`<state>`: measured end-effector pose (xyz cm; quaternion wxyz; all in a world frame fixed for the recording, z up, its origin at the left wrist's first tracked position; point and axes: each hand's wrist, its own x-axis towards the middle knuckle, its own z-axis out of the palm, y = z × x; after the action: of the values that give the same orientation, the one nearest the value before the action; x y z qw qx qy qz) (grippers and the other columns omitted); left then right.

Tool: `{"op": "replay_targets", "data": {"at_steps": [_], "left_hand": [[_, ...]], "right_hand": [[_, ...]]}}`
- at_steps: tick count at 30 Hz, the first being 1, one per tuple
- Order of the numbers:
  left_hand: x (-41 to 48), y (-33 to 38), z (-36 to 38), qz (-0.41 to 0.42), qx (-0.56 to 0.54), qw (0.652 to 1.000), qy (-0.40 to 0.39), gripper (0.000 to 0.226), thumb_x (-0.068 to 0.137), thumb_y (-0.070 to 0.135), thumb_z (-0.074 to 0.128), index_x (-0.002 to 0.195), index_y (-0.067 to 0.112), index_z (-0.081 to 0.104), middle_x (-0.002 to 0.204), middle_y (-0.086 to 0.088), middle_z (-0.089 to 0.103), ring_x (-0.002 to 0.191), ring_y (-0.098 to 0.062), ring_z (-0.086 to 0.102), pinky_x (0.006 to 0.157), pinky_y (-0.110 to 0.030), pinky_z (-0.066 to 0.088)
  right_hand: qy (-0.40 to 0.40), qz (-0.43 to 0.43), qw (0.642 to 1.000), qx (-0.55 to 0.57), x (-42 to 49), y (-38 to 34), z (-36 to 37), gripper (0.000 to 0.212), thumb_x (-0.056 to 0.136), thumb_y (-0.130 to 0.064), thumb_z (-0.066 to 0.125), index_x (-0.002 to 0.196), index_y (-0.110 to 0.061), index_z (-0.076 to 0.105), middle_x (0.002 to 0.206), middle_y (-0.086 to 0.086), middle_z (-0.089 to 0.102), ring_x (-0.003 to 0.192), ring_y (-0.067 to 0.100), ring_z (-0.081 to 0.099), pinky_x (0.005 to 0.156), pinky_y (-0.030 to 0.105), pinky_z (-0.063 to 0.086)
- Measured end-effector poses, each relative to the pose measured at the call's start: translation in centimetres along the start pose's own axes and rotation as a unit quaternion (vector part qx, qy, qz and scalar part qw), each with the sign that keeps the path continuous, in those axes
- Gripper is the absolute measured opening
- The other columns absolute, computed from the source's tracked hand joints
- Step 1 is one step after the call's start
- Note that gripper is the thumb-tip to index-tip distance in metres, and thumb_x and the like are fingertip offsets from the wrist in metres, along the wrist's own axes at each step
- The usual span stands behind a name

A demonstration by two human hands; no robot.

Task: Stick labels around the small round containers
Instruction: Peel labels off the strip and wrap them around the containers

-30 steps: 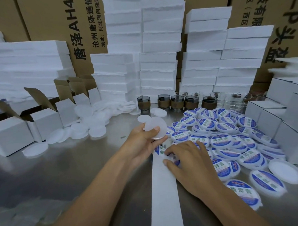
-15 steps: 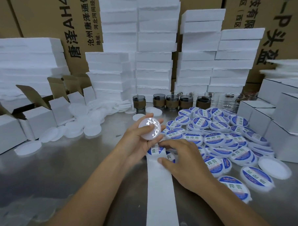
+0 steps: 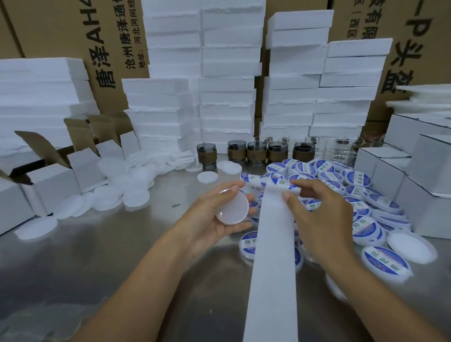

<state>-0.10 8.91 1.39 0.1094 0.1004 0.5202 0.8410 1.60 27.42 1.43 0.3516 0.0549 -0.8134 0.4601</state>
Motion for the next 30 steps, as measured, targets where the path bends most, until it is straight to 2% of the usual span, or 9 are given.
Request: {"op": "replay_targets", "data": {"at_steps": [2,4,8,14,17,19,23,25,30], "left_hand": [[0.2,-0.5,0.0,-0.007,0.033,0.999,-0.015,0.021,0.075,0.029,0.061,0.089,0.02,0.075,0.088,-0.008,0.072,0.08,-0.026,0.07,0.067,-0.04,0.059],[0.4,-0.7,-0.1,-0.012,0.042,0.999,-0.01,0.023,0.082,0.031,0.058,0.092,0.021,0.076,0.093,-0.005,0.073,0.085,-0.024,0.07,0.069,-0.041,0.058],[0.7,-1.0,-0.3,-0.025,0.042,0.999,0.015,0.029,0.091,0.034,0.053,0.103,0.016,0.072,0.114,-0.011,0.068,0.1,-0.028,0.067,0.075,-0.045,0.057],[0.7,-1.0,-0.3,-0.043,0.057,0.997,0.018,0.03,0.091,0.038,0.052,0.094,0.02,0.076,0.105,-0.009,0.072,0.095,-0.025,0.069,0.072,-0.044,0.058],[0.7,-0.9,-0.3,-0.05,0.069,0.996,0.033,0.043,0.083,0.048,0.056,0.106,0.015,0.07,0.111,-0.013,0.069,0.101,-0.029,0.067,0.082,-0.05,0.056],[0.7,-0.9,-0.3,-0.048,0.08,0.995,0.033,0.051,0.077,0.051,0.058,0.111,0.013,0.066,0.111,-0.014,0.069,0.102,-0.029,0.067,0.083,-0.049,0.055],[0.4,-1.0,0.0,-0.023,0.104,0.994,0.031,0.029,0.072,0.036,0.069,0.092,0.016,0.069,0.1,-0.012,0.068,0.083,-0.025,0.067,0.07,-0.039,0.057],[0.3,-1.0,0.0,-0.016,0.118,0.992,0.036,0.022,0.071,0.032,0.072,0.086,0.018,0.069,0.096,-0.012,0.065,0.08,-0.025,0.065,0.07,-0.039,0.058],[0.2,-1.1,0.7,0.002,0.153,0.988,0.032,0.011,0.08,0.03,0.069,0.088,0.021,0.069,0.09,-0.008,0.071,0.079,-0.021,0.069,0.069,-0.035,0.056]], "right_hand": [[-0.021,0.01,0.998,0.05,0.0,-0.3,0.0,0.025,0.081,-0.019,0.069,0.088,-0.04,0.059,0.082,-0.031,0.055,0.081,-0.021,0.053,0.066,-0.005,0.033],[-0.068,-0.001,0.995,0.072,-0.2,-0.7,0.0,0.025,0.082,-0.02,0.068,0.089,-0.041,0.058,0.087,-0.033,0.055,0.085,-0.023,0.051,0.066,-0.006,0.034],[-0.12,-0.025,0.987,0.103,-0.6,-1.1,0.2,0.022,0.083,-0.019,0.067,0.098,-0.035,0.063,0.092,-0.033,0.056,0.09,-0.02,0.052,0.07,-0.004,0.036],[-0.148,-0.056,0.978,0.139,-0.9,-1.5,0.2,0.031,0.084,-0.011,0.066,0.094,-0.04,0.06,0.096,-0.034,0.058,0.094,-0.019,0.053,0.08,-0.002,0.038],[-0.185,-0.053,0.971,0.143,-0.8,-1.3,0.1,0.03,0.084,-0.01,0.065,0.097,-0.037,0.063,0.104,-0.025,0.063,0.101,-0.01,0.057,0.088,0.009,0.042],[-0.21,-0.057,0.968,0.128,-0.9,-1.2,0.0,0.028,0.082,-0.01,0.068,0.098,-0.033,0.066,0.106,-0.021,0.065,0.104,-0.006,0.056,0.091,0.01,0.04],[-0.239,-0.085,0.963,0.089,-1.1,-1.3,0.0,0.027,0.073,-0.016,0.075,0.095,-0.03,0.067,0.105,-0.019,0.063,0.102,-0.011,0.052,0.084,-0.001,0.031],[-0.234,-0.066,0.966,0.093,-1.3,-1.4,0.1,0.025,0.072,-0.026,0.076,0.092,-0.035,0.065,0.102,-0.022,0.062,0.1,-0.012,0.051,0.08,-0.004,0.03],[-0.159,0.022,0.978,0.136,-1.0,-1.4,0.7,0.012,0.08,-0.031,0.067,0.091,-0.034,0.063,0.095,-0.015,0.064,0.092,-0.002,0.058,0.078,0.009,0.043]]}}
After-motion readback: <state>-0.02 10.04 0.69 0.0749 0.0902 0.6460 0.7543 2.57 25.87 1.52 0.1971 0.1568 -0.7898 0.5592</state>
